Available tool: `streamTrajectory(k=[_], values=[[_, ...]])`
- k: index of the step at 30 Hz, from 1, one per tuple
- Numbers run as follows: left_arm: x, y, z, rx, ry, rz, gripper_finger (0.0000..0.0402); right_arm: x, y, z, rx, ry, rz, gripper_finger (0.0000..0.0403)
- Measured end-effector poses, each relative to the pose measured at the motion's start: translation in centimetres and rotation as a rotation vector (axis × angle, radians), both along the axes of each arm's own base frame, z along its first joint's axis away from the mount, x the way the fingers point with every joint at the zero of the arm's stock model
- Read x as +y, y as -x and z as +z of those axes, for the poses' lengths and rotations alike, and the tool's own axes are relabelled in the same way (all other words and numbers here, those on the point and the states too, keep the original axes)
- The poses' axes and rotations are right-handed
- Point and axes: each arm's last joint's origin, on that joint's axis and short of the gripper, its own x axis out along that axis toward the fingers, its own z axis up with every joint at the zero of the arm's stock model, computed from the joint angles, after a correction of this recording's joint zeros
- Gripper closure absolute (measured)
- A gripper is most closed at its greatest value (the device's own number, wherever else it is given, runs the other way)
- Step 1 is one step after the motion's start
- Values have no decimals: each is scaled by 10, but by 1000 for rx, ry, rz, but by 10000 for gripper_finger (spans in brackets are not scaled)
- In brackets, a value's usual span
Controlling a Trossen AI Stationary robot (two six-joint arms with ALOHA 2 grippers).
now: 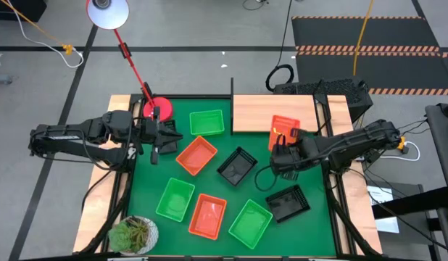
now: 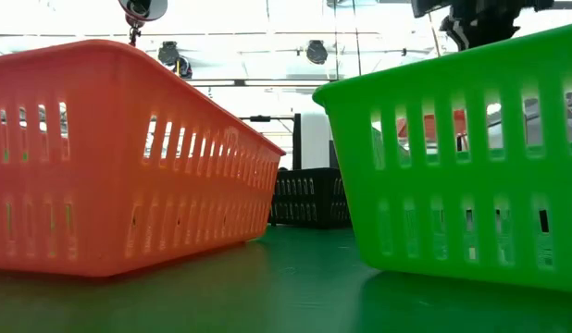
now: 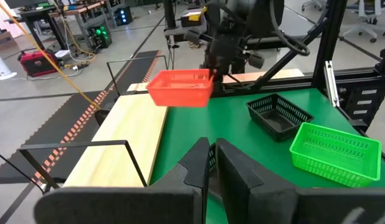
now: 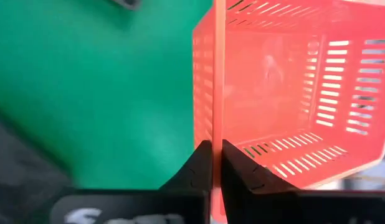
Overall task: Stack baskets on shelf by color
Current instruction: Put the top right orange bin on the shelf
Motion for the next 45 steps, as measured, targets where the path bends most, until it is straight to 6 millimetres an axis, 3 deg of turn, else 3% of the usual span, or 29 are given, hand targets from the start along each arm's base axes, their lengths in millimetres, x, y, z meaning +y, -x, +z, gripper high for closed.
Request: streamTrajectory(k=[10, 15, 23, 34, 45], values=[[0, 0, 0, -1, 15, 4, 369, -27, 5, -7, 129, 119, 83, 398], [0, 0, 0, -1, 16, 4, 369, -47, 21, -17, 174, 124, 98, 398], [0, 0, 0, -1, 14, 3, 369, -75, 51, -37, 71, 123, 77, 398], [0, 0, 0, -1, 13, 3, 369, -92, 81, -64, 28, 156, 100, 399], [0, 0, 0, 0, 12, 3, 369, -106, 91, -88, 63, 140, 80, 399]])
